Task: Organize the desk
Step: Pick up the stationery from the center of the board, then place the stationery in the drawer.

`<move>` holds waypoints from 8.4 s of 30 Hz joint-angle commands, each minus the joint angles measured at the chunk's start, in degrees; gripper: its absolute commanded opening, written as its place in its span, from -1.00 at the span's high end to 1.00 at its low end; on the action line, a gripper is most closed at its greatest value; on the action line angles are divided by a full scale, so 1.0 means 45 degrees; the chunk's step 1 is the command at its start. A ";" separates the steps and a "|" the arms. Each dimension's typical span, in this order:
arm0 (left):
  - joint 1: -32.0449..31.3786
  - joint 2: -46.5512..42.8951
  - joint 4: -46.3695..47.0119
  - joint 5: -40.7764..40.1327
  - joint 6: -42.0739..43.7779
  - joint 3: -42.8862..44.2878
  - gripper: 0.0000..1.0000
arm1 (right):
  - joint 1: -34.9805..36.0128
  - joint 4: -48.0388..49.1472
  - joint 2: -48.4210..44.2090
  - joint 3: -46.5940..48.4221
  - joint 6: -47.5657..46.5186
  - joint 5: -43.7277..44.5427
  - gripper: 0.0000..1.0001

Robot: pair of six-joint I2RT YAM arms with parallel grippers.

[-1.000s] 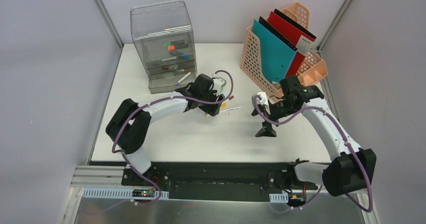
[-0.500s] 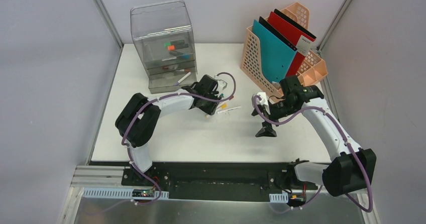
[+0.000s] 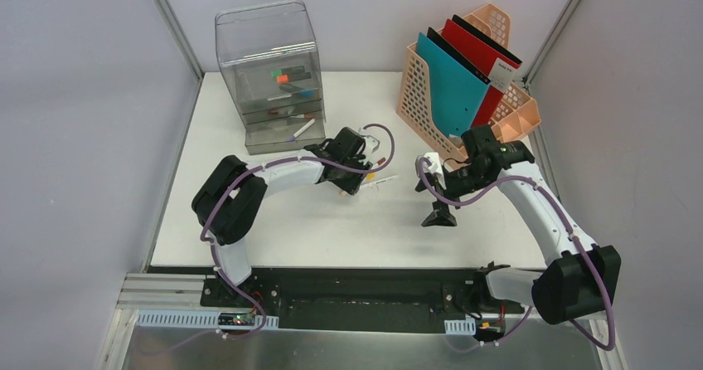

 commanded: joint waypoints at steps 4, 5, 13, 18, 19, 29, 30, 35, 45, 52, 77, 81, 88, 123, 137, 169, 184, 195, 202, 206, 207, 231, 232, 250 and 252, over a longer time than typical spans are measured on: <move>-0.0241 -0.0906 -0.0133 -0.0530 0.0019 -0.0173 0.15 | -0.0047 -0.0104 0.0046 0.0278 -0.0518 -0.0300 -0.97; -0.0259 -0.0947 -0.0142 -0.0536 0.0008 -0.0232 0.15 | -0.0047 -0.0103 0.0047 0.0279 -0.0518 -0.0317 -0.97; -0.0299 -0.1020 -0.0141 -0.0497 -0.0139 -0.0504 0.20 | -0.0047 -0.0144 0.0066 0.0285 -0.0539 -0.0376 -0.98; -0.0334 -0.0874 -0.0143 -0.0415 -0.0182 -0.0543 0.28 | -0.0046 -0.0144 0.0086 0.0280 -0.0557 -0.0375 -0.97; -0.0348 -0.0873 -0.0134 -0.0414 -0.0205 -0.0544 0.28 | -0.0047 -0.0144 0.0081 0.0284 -0.0557 -0.0375 -0.97; -0.0673 -0.1083 -0.0131 -0.0868 -0.0240 -0.0585 0.31 | -0.0047 -0.0199 0.0105 0.0275 -0.0614 -0.0389 -0.97; -0.0708 -0.1130 -0.0142 -0.0930 -0.0232 -0.0601 0.27 | -0.0047 -0.0200 0.0110 0.0279 -0.0615 -0.0400 -0.98; -0.0835 -0.1244 -0.0143 -0.1034 -0.0224 -0.0623 0.24 | -0.0047 -0.0222 0.0132 0.0289 -0.0630 -0.0415 -0.98; -0.1129 -0.0973 -0.0218 -0.1409 -0.0388 -0.0499 0.39 | -0.0047 -0.0280 0.0193 0.0301 -0.0684 -0.0417 -0.98; -0.1148 -0.0555 -0.0323 -0.1420 -0.0276 -0.0266 0.39 | -0.0037 -0.0476 0.0266 0.0378 -0.0849 -0.0431 -0.97; -0.1231 -0.0629 0.0093 -0.1333 -0.0944 -0.0967 1.00 | -0.0046 -0.0633 0.0598 0.0409 -0.0853 -0.0893 -0.97; -0.1367 -0.1558 0.1166 -0.1047 -0.1586 -0.1938 1.00 | -0.0028 -0.0641 0.0947 0.0500 -0.0631 -0.1353 -0.95; -0.1545 -0.3236 0.4029 -0.0610 -0.3225 -0.4172 1.00 | 0.0047 0.0977 0.1051 0.0174 0.1739 -0.2377 -0.92; -0.2389 -0.6256 1.3991 0.0527 -0.7486 -0.8443 1.00 | 0.0887 1.8419 0.1729 -0.3987 2.1466 -0.1984 -0.59; -0.3119 -0.5537 1.5728 -0.0904 -0.8684 -0.8951 1.00 | 0.1274 1.8049 0.2126 -0.3760 2.1082 -0.2251 0.20; -0.3117 -1.0941 1.2724 0.0075 -0.4517 -0.9739 -0.98 | 0.1782 0.6320 0.3344 -0.0063 1.0029 -0.5563 1.00; -0.2421 -0.8559 1.5546 0.1767 -0.6281 -0.9025 -0.79 | 0.2150 0.4351 0.3663 0.0538 0.8160 -0.5341 1.00; -0.1805 -0.6930 1.7767 0.2254 -0.7772 -0.8980 -0.20 | 0.2279 0.3766 0.3777 0.0734 0.7587 -0.5290 1.00; -0.1770 -0.5449 1.8950 0.2830 -0.8531 -0.8592 0.30 | 0.2308 0.3599 0.3853 0.0793 0.7463 -0.5251 1.00; -0.1731 -0.4875 1.9266 0.3285 -0.8834 -0.8342 0.61 | 0.2316 0.3559 0.3896 0.0825 0.7443 -0.5190 1.00; -0.1717 -0.4783 1.9285 0.3398 -0.8882 -0.8289 0.72 | 0.2326 0.3537 0.3895 0.0829 0.7440 -0.5184 1.00; -0.0816 -0.6090 1.8541 0.2734 -0.9161 -0.9440 1.00 | 0.2433 0.3552 0.3709 0.0773 0.7202 -0.4279 -0.31; -0.0709 -0.6258 1.8429 0.2704 -0.9157 -0.9508 1.00 | 0.2453 0.3548 0.3701 0.0778 0.7197 -0.4176 -0.32; 0.2603 -1.1338 1.1988 0.0120 -0.8493 -1.0315 1.00 | 0.2465 0.3606 0.3475 0.0773 0.7028 -0.3106 -0.36; 0.3205 -1.1377 1.2032 0.0250 -0.8790 -1.0415 1.00 | 0.2457 0.3608 0.3465 0.0773 0.7040 -0.3075 -0.36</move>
